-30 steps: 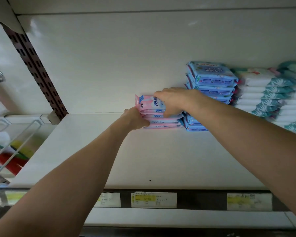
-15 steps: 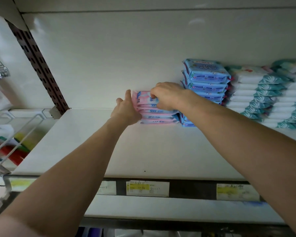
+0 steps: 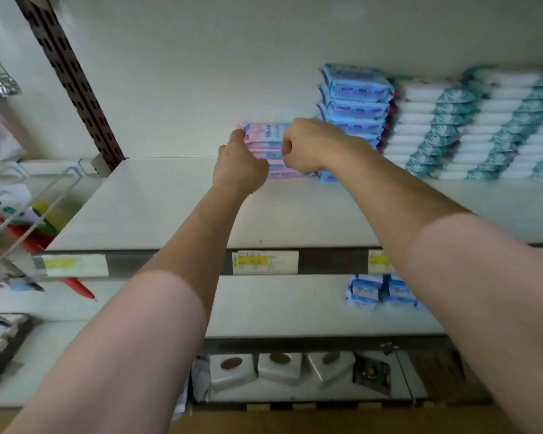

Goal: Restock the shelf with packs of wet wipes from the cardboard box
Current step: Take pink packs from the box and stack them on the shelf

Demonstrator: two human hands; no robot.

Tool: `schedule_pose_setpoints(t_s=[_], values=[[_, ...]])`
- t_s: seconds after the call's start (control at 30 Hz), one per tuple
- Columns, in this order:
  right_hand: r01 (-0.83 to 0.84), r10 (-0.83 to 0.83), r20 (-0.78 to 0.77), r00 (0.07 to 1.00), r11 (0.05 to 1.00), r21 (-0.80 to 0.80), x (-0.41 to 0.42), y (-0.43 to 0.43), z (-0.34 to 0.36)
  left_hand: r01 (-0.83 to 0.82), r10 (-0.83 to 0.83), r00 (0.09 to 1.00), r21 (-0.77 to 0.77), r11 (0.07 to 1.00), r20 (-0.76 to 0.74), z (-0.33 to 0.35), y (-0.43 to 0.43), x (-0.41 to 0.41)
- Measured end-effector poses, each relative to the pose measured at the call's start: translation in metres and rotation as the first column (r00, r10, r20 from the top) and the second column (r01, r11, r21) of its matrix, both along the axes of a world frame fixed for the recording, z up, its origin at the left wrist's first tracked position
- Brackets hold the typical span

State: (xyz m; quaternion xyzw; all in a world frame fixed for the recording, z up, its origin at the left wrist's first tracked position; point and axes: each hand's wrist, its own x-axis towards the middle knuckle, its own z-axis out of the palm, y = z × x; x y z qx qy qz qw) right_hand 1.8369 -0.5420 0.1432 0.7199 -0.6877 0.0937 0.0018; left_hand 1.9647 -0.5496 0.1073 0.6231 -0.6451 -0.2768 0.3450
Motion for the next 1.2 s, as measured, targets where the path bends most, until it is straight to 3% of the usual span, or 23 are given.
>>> schedule_pose_setpoints(t_s=[0.17,0.3,0.43,0.57,0.77,0.9,1.07,1.2], values=[[0.206,-0.207,0.211,0.955,0.978,0.029,-0.005,0.066,-0.007,0.147,-0.141,0.977,0.027,0.989,-0.158,-0.007,0.053,-0.014],[0.387,-0.398,0.424,0.813,0.915,0.116,0.002,0.133,-0.027,0.25,-0.19,0.93,0.16,0.955,-0.316,-0.024,0.11,-0.017],[0.526,-0.525,0.465,0.713,0.839,0.141,0.016,0.214,-0.053,0.379,-0.298,0.89,0.194,0.905,-0.346,-0.045,0.171,-0.03],[0.679,-0.658,0.54,0.525,0.706,0.2,0.009,0.296,-0.077,0.527,-0.447,0.835,0.234,0.817,-0.319,-0.064,0.231,-0.046],[0.833,-0.809,0.504,0.302,0.481,0.273,-0.013,0.421,-0.093,0.709,-0.661,0.705,0.263,0.654,-0.256,-0.071,0.329,-0.084],[0.879,-0.828,0.541,0.15,0.362,0.31,-0.028,0.503,-0.106,0.796,-0.78,0.596,0.263,0.545,-0.189,-0.08,0.395,-0.108],[0.926,-0.797,0.595,-0.103,0.142,0.35,-0.061,0.61,-0.136,0.857,-0.87,0.465,0.327,0.397,-0.162,-0.092,0.487,-0.146],[0.923,-0.774,0.588,-0.234,0.013,0.384,-0.086,0.707,-0.153,0.891,-0.933,0.33,0.372,0.259,-0.141,-0.104,0.572,-0.182]])
